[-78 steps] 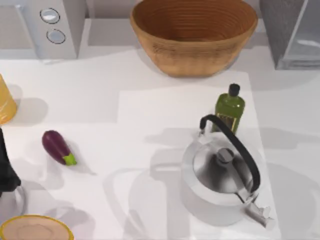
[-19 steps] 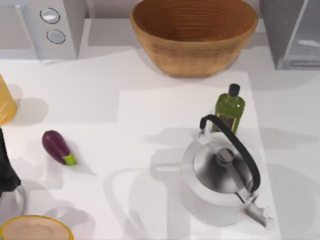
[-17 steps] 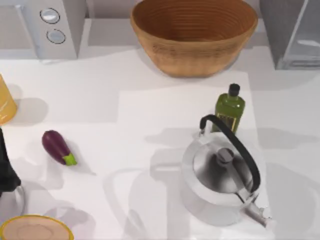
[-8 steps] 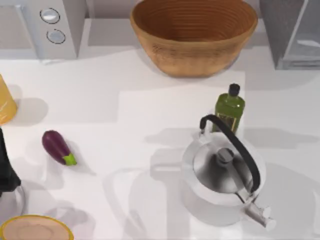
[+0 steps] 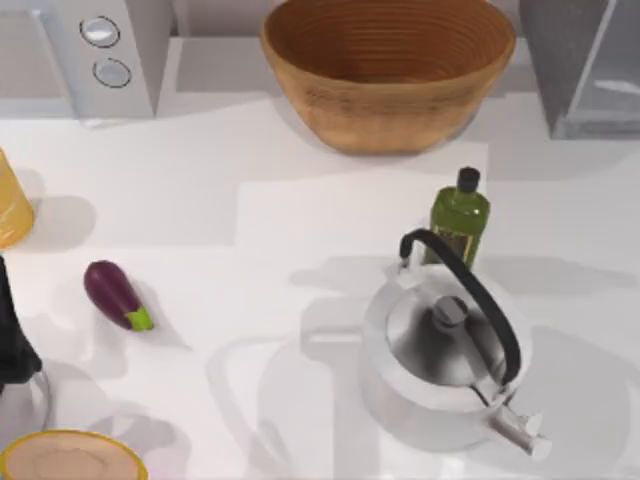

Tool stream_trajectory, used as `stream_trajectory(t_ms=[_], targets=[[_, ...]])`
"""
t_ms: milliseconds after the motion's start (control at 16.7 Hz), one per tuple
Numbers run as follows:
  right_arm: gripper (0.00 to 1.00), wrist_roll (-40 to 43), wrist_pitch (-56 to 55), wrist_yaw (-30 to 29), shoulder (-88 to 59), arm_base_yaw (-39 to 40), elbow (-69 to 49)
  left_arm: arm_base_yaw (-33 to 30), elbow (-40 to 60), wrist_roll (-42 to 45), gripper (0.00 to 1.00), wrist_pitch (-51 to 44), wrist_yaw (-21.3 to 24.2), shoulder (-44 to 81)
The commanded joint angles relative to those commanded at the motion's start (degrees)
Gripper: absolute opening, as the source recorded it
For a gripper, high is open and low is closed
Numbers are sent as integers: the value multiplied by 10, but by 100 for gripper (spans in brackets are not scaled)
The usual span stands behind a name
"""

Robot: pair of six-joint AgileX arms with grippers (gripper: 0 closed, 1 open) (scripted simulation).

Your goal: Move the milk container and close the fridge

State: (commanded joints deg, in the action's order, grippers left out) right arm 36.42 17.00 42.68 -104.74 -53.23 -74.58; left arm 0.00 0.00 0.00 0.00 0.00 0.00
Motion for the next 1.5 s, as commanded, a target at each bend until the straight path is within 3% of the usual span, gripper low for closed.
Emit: stream_trajectory(t_ms=[240, 900, 1140, 1500], targets=[[100, -71, -33, -60, 15, 81, 7, 0, 0, 0, 100, 0, 0, 0], [100, -313, -170, -337, 97, 464, 117, 0, 0, 0, 100, 0, 0, 0], [100, -347, -194, -399, 116, 514, 164, 0, 0, 0, 100, 0, 0, 0], [100, -350, -197, -410, 116, 510, 173, 0, 0, 0, 100, 0, 0, 0]])
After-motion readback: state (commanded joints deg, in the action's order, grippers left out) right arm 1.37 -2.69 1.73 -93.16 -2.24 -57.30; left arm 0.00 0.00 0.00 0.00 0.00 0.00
